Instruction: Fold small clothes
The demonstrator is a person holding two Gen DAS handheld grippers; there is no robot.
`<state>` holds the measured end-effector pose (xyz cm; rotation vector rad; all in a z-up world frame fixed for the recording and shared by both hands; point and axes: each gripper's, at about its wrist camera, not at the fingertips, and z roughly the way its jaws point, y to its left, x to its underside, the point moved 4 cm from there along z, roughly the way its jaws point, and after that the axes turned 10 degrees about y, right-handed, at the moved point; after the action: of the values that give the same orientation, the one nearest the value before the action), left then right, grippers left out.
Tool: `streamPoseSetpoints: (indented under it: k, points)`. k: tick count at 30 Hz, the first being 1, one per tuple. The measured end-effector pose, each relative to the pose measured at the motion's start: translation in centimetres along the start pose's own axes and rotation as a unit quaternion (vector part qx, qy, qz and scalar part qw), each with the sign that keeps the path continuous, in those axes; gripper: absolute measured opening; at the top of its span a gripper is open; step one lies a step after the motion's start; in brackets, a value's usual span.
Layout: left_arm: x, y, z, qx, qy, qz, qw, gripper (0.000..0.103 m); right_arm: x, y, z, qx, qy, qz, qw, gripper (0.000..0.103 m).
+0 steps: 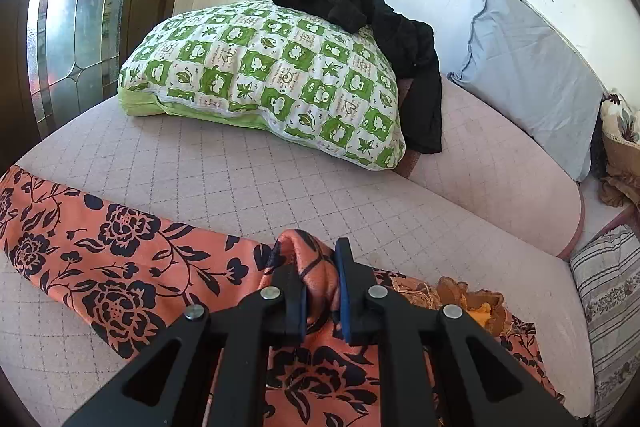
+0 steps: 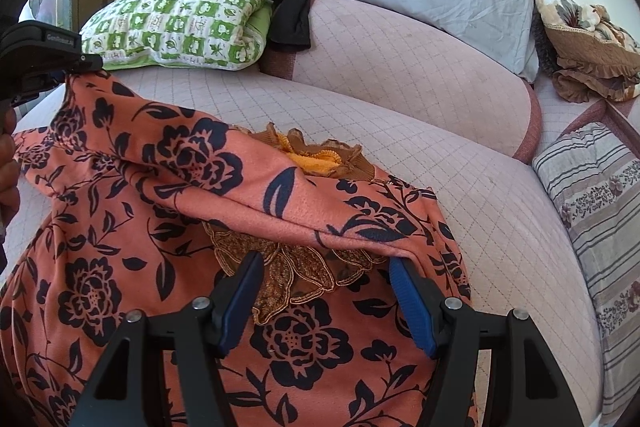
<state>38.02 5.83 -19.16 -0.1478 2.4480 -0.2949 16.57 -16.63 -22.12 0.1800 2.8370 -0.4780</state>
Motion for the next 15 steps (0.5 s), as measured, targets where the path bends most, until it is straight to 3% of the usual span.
streamPoseSetpoints:
  k: [6,8,10,12,13,15]
  points:
    - [0.0,0.4,0.1,-0.005,0.005,-0.002,1.0000,0.014,0.1,0.1,0.0,-0.002,0.000,-0.003,1.000,0.069]
    - [0.1,0.8,0.4,-0.014,0.011,-0.006,0.9998,0.016,0.1,0.0,-0.2,-0.023,-0.002,-0.002,1.000,0.069]
    - [0.2,1.2,0.8,-0.017,0.022,-0.010,0.9996,0.017,-0.1,-0.3,-0.8,-0.099,-0.009,0.007,0.995,0.069]
    - [0.2,2.0,1.2,-0.028,0.032,-0.019,0.9989,0.021,-0.6,-1.6,-1.9,-0.203,-0.034,0.040,0.978,0.069]
    - [0.2,2.5,1.3,-0.035,0.036,-0.025,0.9984,0.026,-0.9,-2.5,-2.5,-0.231,-0.053,0.059,0.970,0.069]
    - [0.2,3.4,1.3,-0.043,0.040,-0.039,0.9975,0.035,-1.4,-4.4,-2.8,-0.245,-0.085,0.094,0.961,0.069]
